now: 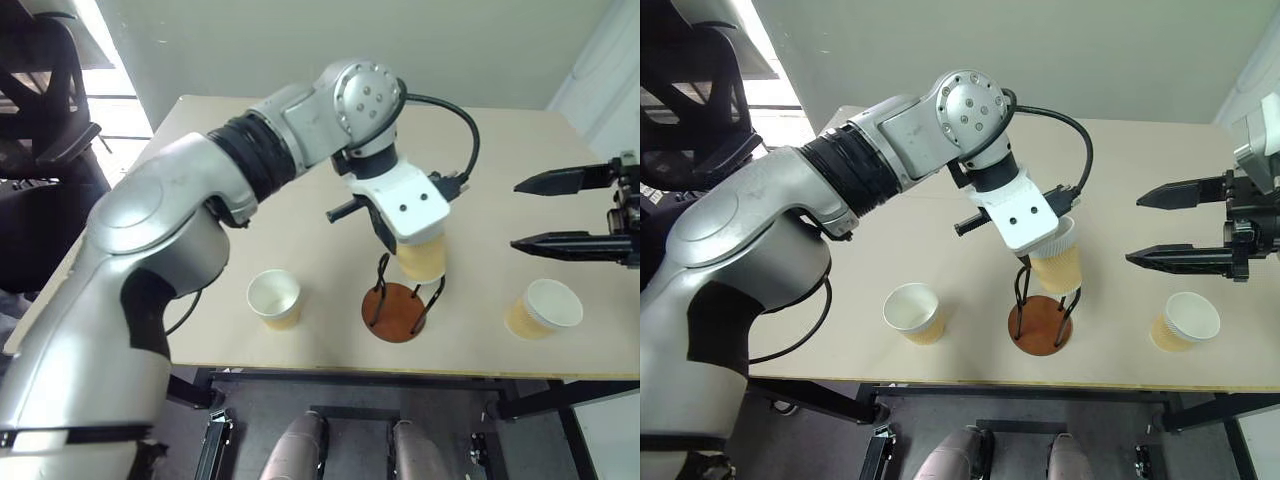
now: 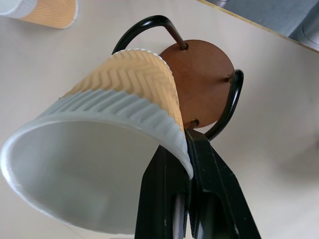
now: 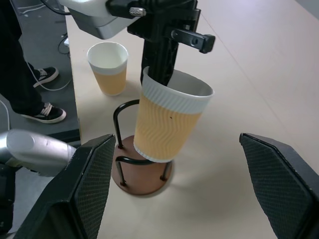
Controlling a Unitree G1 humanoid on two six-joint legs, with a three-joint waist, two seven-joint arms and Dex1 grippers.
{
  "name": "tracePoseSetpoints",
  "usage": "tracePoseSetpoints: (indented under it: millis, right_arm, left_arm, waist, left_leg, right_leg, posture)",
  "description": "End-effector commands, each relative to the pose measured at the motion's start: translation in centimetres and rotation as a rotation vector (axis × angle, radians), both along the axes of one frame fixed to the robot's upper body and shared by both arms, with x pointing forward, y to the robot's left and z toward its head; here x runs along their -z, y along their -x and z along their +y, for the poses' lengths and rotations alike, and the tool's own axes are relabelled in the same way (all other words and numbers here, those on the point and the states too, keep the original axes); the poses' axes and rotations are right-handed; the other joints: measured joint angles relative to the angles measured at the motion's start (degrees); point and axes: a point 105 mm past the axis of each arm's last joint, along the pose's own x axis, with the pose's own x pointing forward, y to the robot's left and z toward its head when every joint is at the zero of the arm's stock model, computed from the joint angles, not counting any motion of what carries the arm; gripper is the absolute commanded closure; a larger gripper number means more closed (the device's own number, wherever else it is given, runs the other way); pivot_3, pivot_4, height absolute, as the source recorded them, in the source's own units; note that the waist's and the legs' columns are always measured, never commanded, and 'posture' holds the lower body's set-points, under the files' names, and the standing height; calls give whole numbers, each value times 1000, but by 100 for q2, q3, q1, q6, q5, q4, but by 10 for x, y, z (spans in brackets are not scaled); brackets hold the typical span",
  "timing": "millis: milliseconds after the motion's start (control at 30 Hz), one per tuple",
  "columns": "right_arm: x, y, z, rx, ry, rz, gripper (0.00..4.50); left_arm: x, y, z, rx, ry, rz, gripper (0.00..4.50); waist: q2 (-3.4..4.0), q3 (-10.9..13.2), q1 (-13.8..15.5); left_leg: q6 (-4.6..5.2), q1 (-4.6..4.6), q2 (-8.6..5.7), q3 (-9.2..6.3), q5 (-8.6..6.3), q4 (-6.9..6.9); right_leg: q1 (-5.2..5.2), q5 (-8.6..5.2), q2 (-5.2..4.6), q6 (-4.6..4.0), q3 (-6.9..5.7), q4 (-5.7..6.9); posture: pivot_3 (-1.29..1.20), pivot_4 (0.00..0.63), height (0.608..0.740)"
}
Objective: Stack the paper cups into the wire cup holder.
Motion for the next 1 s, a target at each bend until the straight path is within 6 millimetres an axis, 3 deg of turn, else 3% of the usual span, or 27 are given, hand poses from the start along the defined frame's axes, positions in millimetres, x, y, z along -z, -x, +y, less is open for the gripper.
tracePoseSetpoints:
  millis: [33, 67, 167, 333, 400, 567, 1000]
  right_arm:
    - [-12, 2, -1, 4, 14, -61, 445]
    - [-12, 2, -1, 5, 15, -62, 445]
    - [-12, 1, -1, 6, 16, -64, 445]
    - [-12, 1, -2, 9, 18, -67, 445]
    - [-12, 1, -2, 10, 20, -68, 445]
    - [-12, 1, -2, 11, 21, -69, 445]
    - [-12, 1, -5, 21, 28, -73, 445]
  left_arm:
    - [-10, 7, 2, 19, -37, -8, 4472]
    - [-10, 8, 2, 22, -40, -10, 4472]
    - [-11, 11, 2, 23, -44, -3, 3860]
    - [-12, 14, 0, 36, -44, 9, 2214]
    - [-13, 14, -2, 53, -34, -2, 1932]
    - [-14, 14, -7, 88, -19, -20, 141]
    - [-19, 17, -21, 152, 20, -57, 64]
  waist:
    - [0, 0, 0]
    - [0, 0, 0]
    - [0, 0, 1]
    - [0, 0, 2]
    - [0, 0, 2]
    - [0, 0, 4]
    - [0, 0, 8]
  left_leg:
    - [0, 0, 0, 0, 0, 0]
    - [0, 0, 0, 0, 0, 0]
    - [-1, -1, 0, 0, -1, 0]
    - [-1, -2, 0, 0, -3, 0]
    - [0, -2, 0, 0, -4, 0]
    - [1, -2, 0, 0, -5, 0]
    - [2, -2, 0, 0, -7, 0]
  right_leg:
    - [0, 0, 0, 0, 0, 0]
    - [0, 0, 0, 0, 0, -2]
    - [0, 0, 0, 0, 0, -3]
    - [1, 0, 0, 0, 0, -5]
    - [1, 0, 0, 0, 0, -8]
    - [3, 0, -1, 1, 0, -11]
    - [4, -1, -1, 2, 0, -14]
  posture:
    - [0, 150, 740]
    - [0, 150, 740]
    - [0, 150, 740]
    - [0, 150, 740]
    - [0, 150, 740]
    - [0, 150, 740]
    - [0, 150, 740]
